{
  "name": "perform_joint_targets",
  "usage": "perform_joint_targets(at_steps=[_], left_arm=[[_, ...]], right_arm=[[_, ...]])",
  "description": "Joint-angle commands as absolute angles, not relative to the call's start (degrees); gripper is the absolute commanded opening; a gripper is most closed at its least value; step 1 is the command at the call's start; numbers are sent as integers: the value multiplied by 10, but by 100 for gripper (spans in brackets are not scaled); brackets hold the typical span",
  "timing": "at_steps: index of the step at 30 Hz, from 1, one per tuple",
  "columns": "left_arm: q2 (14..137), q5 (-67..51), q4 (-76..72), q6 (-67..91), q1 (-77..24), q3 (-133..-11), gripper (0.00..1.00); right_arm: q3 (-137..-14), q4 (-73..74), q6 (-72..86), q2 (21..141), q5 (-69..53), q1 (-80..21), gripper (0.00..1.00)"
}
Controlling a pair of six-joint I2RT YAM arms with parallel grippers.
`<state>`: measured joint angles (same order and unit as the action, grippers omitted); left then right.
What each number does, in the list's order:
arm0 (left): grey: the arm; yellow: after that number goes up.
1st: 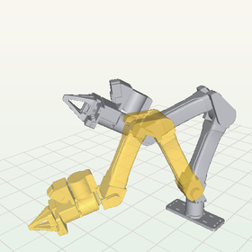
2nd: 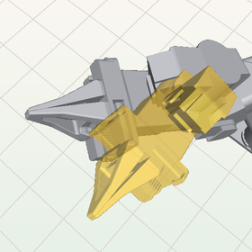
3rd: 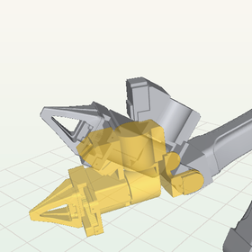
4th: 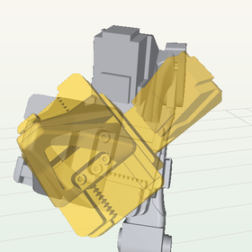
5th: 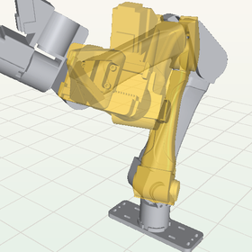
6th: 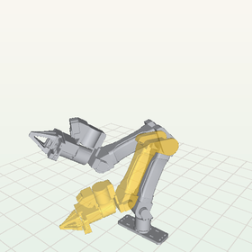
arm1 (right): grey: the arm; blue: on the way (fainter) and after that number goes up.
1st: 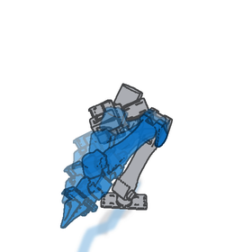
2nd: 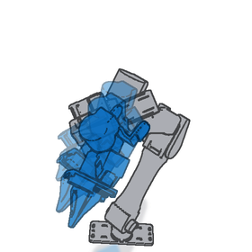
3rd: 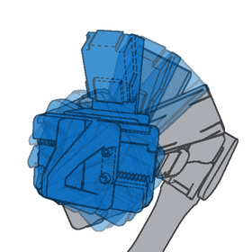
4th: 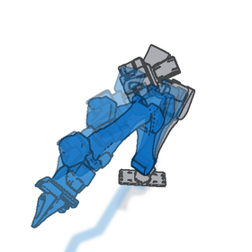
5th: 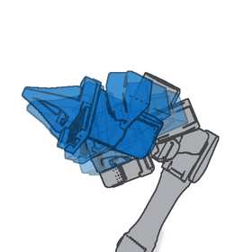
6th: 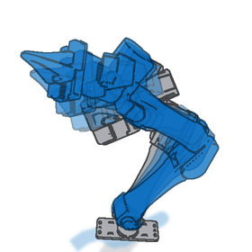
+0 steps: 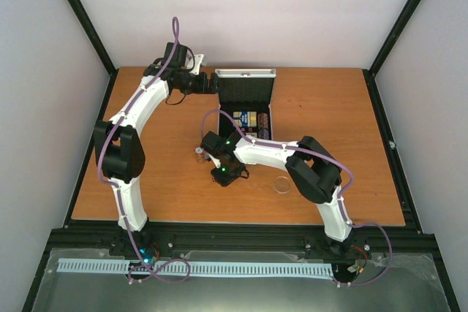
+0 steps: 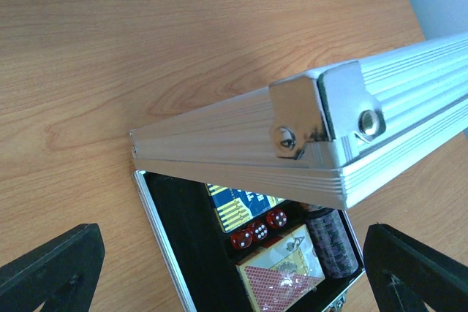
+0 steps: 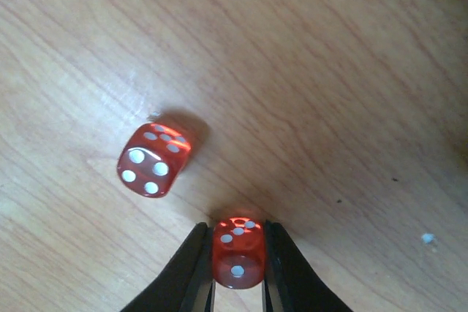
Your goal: Pack up texas hold em set
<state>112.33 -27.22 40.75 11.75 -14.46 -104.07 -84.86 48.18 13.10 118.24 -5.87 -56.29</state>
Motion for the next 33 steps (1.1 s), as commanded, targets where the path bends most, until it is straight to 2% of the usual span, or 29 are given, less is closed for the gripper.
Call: perform_joint_targets(at_steps=[1,12,20,33], left_arm=[[1121,-272,410,113,-139,-1046,100],[1123,-274,408,114,-140,-1046,100],[1125,-272,412,113,-140,-1048,100],[1134,-267,416,109,-140,-1052,100]], right_arm=[[-862,509,135,1169,-21,-565,6],[-935,537,130,1134,63,-463,4],[-992,508,91,1206,86,-375,3],[-1068,499,59,1293,95,-332,3]])
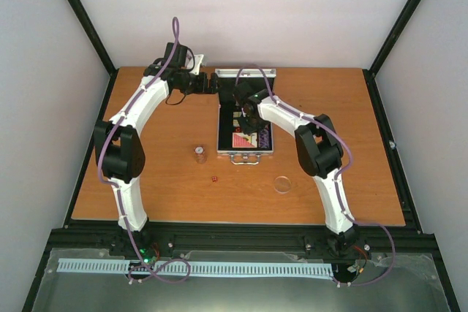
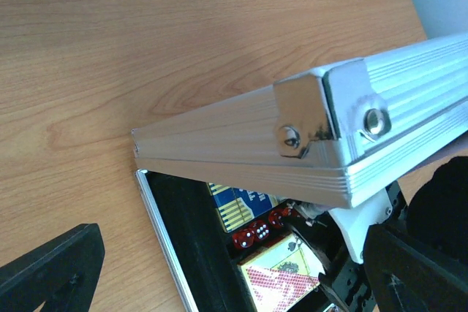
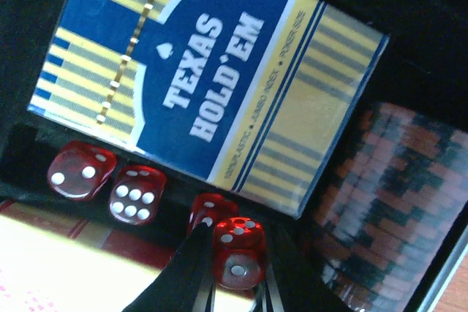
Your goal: Pack up texas hold em set
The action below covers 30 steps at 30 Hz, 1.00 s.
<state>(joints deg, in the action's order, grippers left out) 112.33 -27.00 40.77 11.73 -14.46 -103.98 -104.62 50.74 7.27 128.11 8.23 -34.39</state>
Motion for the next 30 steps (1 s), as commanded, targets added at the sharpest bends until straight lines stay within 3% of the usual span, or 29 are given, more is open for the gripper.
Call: perform_joint_targets(at_steps=[1,24,30], left_arm=[[1135,-267,416,109,-140,-1053,100],[1153,-266,418,107,-138,-1065,100],[1151,-267,418,108,-136,-1064,100]], right_arm=[[-1070,498,57,1295,96,-330,3],[-1079,521,45,1326,108,-326,3],[-1074,526,47,1327,113,-326,22]])
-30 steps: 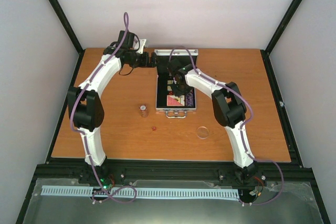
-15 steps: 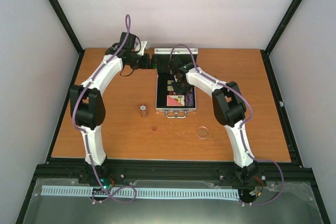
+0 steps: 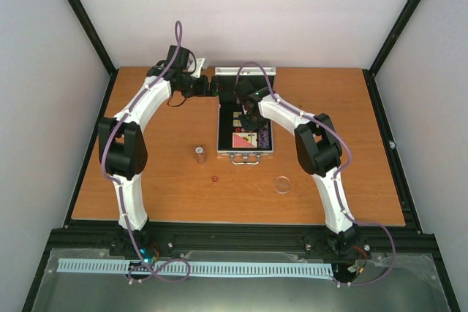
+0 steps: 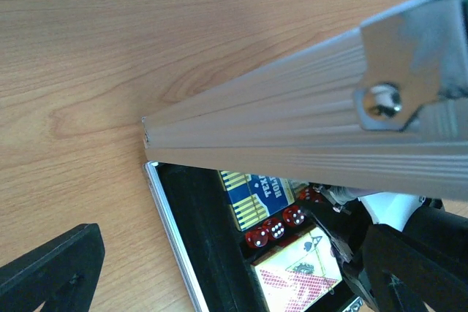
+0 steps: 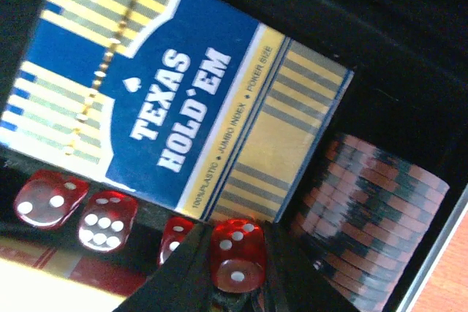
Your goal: Pack up texas hold em set
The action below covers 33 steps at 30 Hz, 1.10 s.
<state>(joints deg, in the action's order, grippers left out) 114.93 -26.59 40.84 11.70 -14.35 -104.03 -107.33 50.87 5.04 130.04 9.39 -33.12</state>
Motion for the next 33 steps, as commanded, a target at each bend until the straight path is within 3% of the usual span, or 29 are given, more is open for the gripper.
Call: perform_joint_targets(at_steps=[1,6,13,23,33], left_arm=[[1150,-268,419,108,-136,-1064,100],[1148,-270,418,109,-136,-1064,100],[1145,-271,418,110,-136,-1064,100],[1138,-271,418,110,-136,-1061,100],[1131,-272,418,112,-136,-1064,100]], right_arm=[[-1073,525,47,1325,113,-326,26],[-1074,523,45,1317,111,-326,39],[-1074,523,40,1291,90,-326,46],[-1081,531,40,1220,65,-336,75],[-1094,595,50,1175,58,-390,82]])
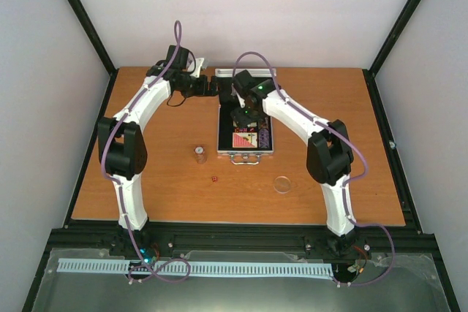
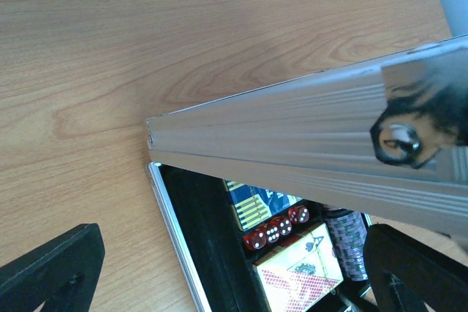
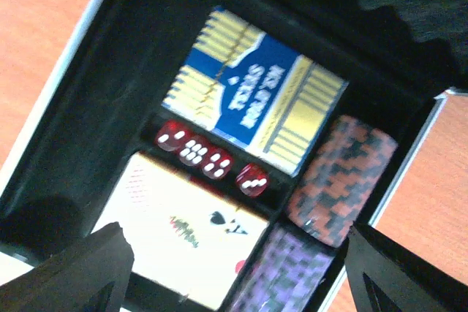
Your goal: Pack up texas hold em set
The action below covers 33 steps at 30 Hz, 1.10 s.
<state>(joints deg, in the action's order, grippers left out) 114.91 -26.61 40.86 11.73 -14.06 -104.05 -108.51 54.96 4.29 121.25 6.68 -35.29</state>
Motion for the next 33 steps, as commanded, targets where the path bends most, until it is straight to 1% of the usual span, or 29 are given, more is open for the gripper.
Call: perform_joint_targets(at_steps=[1,2,5,9,13,19,21,33], left_arm=[[1130,-271,418,112,-136,-1066,100],[1129,-270,419,112,-136,-1068,100],[1127,-271,419,112,-136,-1069,100],[1122,-273,417,114,-136,-1064,100],[1117,-272,415,115,-136,-1061,100],[1109,-271,409,114,-136,-1045,100],[1107,-271,408,114,-136,-1041,100],[1106,-271,408,114,-136,-1033,100]], right_arm=[[-1085,598,53,1165,55,-402,82],[-1076,600,56,1154,52,-417,82],[-1047,600,66,1125,27,-461,87],[-1019,593,80,1113,-16,-514,88],[-998,579,96,1124,-50,-546,88],[-980,563,112,1159,-49,-585,88],[-977,560,121,1175,-52,-590,86],[-956,528,175,1231,-47,-597,71]])
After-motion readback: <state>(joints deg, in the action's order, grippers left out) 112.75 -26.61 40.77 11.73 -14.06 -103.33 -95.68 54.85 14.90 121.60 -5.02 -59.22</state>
